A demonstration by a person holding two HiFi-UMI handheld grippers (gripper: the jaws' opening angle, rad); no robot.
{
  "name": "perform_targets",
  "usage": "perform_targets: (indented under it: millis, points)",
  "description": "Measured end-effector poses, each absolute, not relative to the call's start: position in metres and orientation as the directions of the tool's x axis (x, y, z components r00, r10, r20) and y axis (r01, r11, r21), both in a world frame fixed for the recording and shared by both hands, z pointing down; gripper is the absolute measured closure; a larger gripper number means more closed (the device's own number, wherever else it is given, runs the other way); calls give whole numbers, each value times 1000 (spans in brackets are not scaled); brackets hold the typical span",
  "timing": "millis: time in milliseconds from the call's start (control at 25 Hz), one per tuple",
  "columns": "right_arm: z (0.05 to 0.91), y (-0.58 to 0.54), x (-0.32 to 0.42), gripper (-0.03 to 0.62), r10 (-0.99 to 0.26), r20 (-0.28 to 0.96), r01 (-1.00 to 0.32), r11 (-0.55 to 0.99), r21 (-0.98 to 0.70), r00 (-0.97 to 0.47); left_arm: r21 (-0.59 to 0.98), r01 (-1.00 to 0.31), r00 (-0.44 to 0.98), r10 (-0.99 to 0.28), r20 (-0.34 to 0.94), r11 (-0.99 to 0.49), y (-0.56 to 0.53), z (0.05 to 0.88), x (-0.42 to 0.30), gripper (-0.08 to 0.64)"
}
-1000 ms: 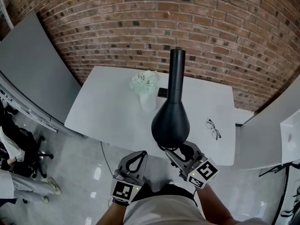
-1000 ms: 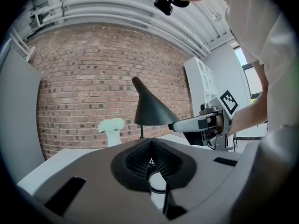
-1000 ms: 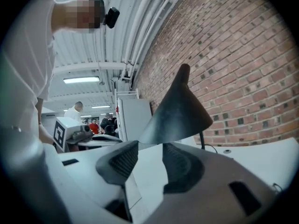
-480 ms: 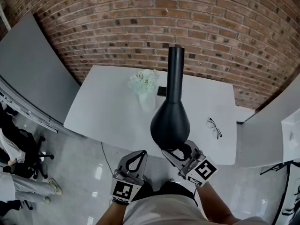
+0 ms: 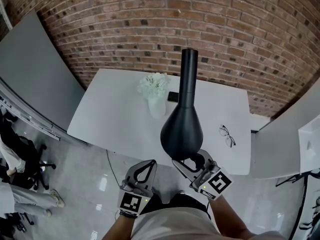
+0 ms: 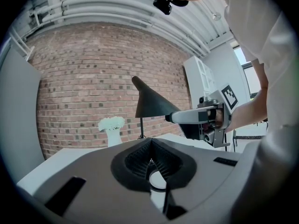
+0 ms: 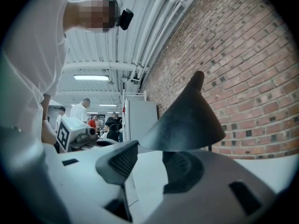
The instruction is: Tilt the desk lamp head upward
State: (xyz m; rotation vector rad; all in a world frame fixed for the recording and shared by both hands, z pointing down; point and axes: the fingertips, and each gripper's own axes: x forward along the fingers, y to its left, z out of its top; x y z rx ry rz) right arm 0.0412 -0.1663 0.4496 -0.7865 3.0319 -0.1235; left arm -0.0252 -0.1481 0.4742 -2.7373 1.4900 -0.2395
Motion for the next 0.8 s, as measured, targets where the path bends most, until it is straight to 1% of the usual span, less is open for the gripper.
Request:
perform_targets:
  millis: [280,560,800]
  points:
    - [432,-156,40,430,-487,-4,-486,871,-70,-873,-86,-837,531,-841,108,-540,-142,465,-26,552]
    - [419,-147,32,442,-499,-24,-497,866,-46,-867,-87,-844,522,-847,98,-530,-135,460,-38,552]
    - [408,-147,25,442,-558,-20,-558,829,37,-830,-80,-841,526,-844,108,-534,-130,462,-44,552]
